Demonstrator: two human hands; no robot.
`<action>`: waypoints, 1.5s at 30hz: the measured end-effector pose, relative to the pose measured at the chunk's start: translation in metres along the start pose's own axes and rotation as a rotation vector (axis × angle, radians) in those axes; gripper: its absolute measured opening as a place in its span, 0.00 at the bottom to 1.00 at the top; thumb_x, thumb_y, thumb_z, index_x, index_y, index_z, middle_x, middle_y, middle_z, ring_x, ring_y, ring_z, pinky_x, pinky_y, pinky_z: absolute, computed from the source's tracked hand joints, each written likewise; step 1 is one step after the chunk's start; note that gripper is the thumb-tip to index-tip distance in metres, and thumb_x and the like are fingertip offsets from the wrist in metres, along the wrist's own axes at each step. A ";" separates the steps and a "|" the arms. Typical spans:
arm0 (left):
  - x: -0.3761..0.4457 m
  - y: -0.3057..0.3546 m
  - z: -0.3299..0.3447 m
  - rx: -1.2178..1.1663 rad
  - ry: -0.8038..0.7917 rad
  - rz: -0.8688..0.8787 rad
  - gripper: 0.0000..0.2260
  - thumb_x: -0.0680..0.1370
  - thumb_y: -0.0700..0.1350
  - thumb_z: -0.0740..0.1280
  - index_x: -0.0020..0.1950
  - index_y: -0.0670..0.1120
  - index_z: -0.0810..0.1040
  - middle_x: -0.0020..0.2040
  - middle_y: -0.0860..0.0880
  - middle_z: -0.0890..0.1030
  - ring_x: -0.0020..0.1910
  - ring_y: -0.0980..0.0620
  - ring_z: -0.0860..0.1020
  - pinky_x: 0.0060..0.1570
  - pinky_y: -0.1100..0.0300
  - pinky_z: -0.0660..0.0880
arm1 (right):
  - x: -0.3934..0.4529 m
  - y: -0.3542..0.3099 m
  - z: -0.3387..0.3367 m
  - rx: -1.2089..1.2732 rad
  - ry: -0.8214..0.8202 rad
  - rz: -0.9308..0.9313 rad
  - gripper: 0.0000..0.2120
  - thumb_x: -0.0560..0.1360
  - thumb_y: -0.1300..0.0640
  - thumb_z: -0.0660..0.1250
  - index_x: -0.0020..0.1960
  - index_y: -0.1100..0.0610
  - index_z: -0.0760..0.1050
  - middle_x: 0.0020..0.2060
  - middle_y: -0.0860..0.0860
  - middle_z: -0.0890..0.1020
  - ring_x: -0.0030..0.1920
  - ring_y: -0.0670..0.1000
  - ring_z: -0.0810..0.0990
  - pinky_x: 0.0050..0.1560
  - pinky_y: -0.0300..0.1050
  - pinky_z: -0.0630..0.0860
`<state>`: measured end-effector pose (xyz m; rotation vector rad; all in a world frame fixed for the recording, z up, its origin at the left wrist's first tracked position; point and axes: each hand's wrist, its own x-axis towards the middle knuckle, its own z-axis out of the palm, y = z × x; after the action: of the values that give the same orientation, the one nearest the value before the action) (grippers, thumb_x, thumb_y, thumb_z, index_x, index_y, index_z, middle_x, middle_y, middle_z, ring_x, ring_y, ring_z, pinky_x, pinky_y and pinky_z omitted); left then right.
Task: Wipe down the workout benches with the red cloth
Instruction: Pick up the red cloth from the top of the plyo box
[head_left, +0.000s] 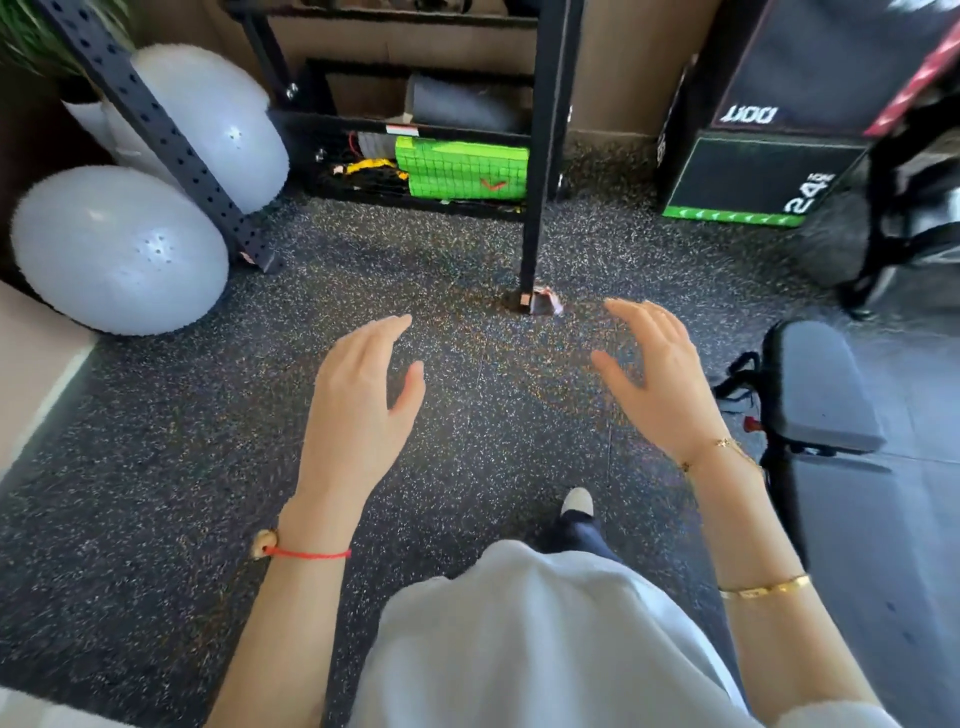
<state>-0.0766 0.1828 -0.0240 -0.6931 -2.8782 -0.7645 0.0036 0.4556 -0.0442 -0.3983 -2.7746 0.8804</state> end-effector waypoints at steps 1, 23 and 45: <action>0.015 0.010 0.008 -0.003 -0.012 0.020 0.20 0.82 0.47 0.62 0.73 0.46 0.70 0.71 0.49 0.74 0.71 0.51 0.70 0.73 0.56 0.64 | 0.007 0.012 -0.008 -0.004 0.009 0.020 0.24 0.79 0.51 0.63 0.73 0.52 0.64 0.69 0.49 0.70 0.75 0.52 0.60 0.74 0.57 0.60; 0.301 0.160 0.178 -0.090 -0.171 0.280 0.19 0.81 0.48 0.62 0.72 0.48 0.70 0.70 0.50 0.74 0.70 0.52 0.69 0.72 0.58 0.62 | 0.171 0.222 -0.113 -0.055 0.184 0.307 0.23 0.78 0.51 0.65 0.71 0.53 0.66 0.68 0.49 0.72 0.74 0.52 0.61 0.75 0.53 0.59; 0.651 0.246 0.285 -0.141 -0.284 0.490 0.18 0.81 0.47 0.63 0.71 0.48 0.71 0.69 0.49 0.75 0.70 0.51 0.70 0.73 0.53 0.65 | 0.454 0.343 -0.168 -0.047 0.327 0.451 0.22 0.78 0.53 0.65 0.71 0.56 0.67 0.66 0.51 0.73 0.72 0.54 0.65 0.73 0.56 0.61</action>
<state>-0.5388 0.7762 -0.0363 -1.5609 -2.7032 -0.8505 -0.3124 0.9569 -0.0610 -1.1001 -2.4399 0.7509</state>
